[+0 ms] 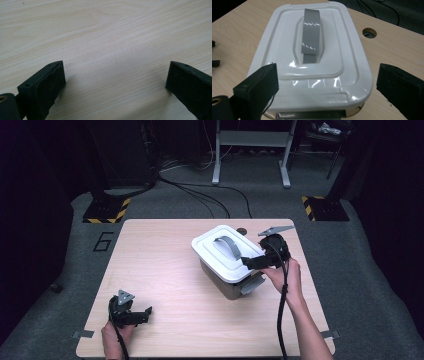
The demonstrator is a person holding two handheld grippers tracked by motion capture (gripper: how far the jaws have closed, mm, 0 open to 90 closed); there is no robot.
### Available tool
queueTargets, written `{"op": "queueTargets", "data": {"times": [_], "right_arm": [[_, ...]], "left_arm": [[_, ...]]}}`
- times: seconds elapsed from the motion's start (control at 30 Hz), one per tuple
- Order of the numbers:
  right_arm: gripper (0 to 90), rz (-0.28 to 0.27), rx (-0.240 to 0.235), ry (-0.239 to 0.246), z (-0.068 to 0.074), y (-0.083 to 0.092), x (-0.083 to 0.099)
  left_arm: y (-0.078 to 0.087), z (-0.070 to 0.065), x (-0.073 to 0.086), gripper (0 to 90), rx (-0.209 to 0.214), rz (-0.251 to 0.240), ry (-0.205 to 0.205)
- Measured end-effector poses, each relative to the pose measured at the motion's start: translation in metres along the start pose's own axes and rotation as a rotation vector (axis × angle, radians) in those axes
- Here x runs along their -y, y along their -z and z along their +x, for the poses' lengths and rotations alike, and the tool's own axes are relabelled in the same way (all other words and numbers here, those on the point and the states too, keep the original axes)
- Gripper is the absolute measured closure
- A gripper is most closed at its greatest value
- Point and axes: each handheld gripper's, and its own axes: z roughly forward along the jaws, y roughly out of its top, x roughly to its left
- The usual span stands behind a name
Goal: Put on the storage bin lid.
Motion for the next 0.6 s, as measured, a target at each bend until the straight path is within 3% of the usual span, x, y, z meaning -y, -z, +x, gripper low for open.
{"op": "queueTargets", "data": {"times": [0.17,0.33,0.6], "right_arm": [[0.0,-0.026,0.010,-0.011,-0.010,0.013,0.024],[0.0,-0.041,0.027,0.009,-0.013,0.019,0.051],[0.0,-0.038,0.051,-0.019,-0.016,0.008,0.105]], "left_arm": [[0.000,0.000,0.000,2.5,0.000,0.000,0.000],[0.000,0.000,0.000,2.5,0.000,0.000,-0.001],[0.000,0.000,0.000,2.5,0.001,0.000,0.000]]}}
